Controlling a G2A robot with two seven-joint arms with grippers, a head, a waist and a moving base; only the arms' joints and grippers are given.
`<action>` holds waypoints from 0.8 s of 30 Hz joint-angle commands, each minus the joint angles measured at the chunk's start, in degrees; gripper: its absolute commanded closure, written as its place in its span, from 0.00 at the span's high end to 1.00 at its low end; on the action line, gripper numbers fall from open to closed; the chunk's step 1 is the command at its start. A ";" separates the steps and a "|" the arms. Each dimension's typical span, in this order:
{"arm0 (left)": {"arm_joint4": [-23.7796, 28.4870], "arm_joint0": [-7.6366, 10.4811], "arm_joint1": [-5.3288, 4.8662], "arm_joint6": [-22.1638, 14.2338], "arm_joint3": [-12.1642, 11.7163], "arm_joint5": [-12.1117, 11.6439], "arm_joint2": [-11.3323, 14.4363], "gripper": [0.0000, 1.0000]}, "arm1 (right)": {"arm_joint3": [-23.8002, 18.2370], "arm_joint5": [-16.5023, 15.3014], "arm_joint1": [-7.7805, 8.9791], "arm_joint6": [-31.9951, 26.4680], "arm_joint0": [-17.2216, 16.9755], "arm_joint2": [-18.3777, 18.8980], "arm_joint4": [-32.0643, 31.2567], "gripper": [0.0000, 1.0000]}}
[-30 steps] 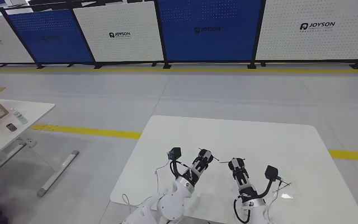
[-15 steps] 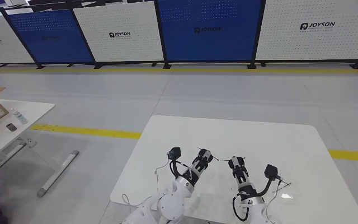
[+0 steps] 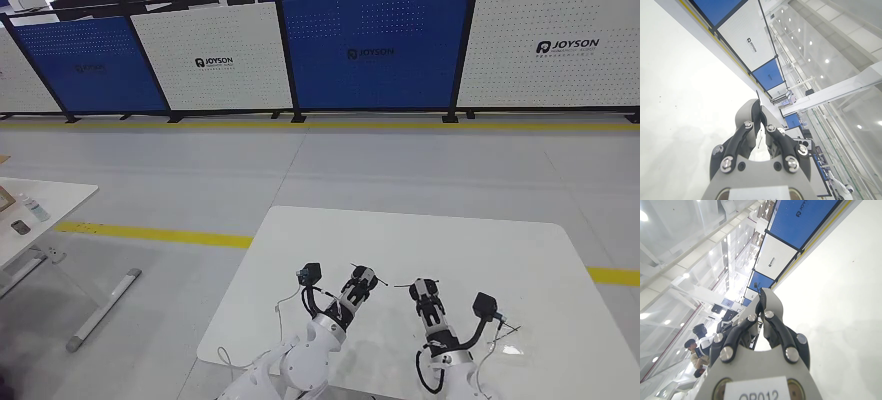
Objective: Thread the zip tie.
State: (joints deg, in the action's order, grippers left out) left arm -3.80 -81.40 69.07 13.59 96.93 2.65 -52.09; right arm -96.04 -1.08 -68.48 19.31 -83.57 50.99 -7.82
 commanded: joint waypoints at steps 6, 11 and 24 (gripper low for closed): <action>0.00 0.00 0.00 0.00 0.00 0.00 0.00 0.00 | 0.92 1.14 -1.00 -0.68 0.56 -0.39 -0.56 0.00; 0.00 0.00 0.00 0.00 0.00 0.00 0.00 0.00 | 0.71 -0.52 -1.23 -0.87 -0.20 0.18 0.24 0.00; 0.00 0.00 0.00 0.00 0.00 0.00 0.00 0.00 | 1.30 0.62 -1.85 -2.65 0.15 1.18 0.51 0.00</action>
State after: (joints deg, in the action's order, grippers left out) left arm -3.80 -81.40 69.07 13.59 96.93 2.65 -52.09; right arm -94.86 -0.66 -70.23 16.91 -83.53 52.22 -7.31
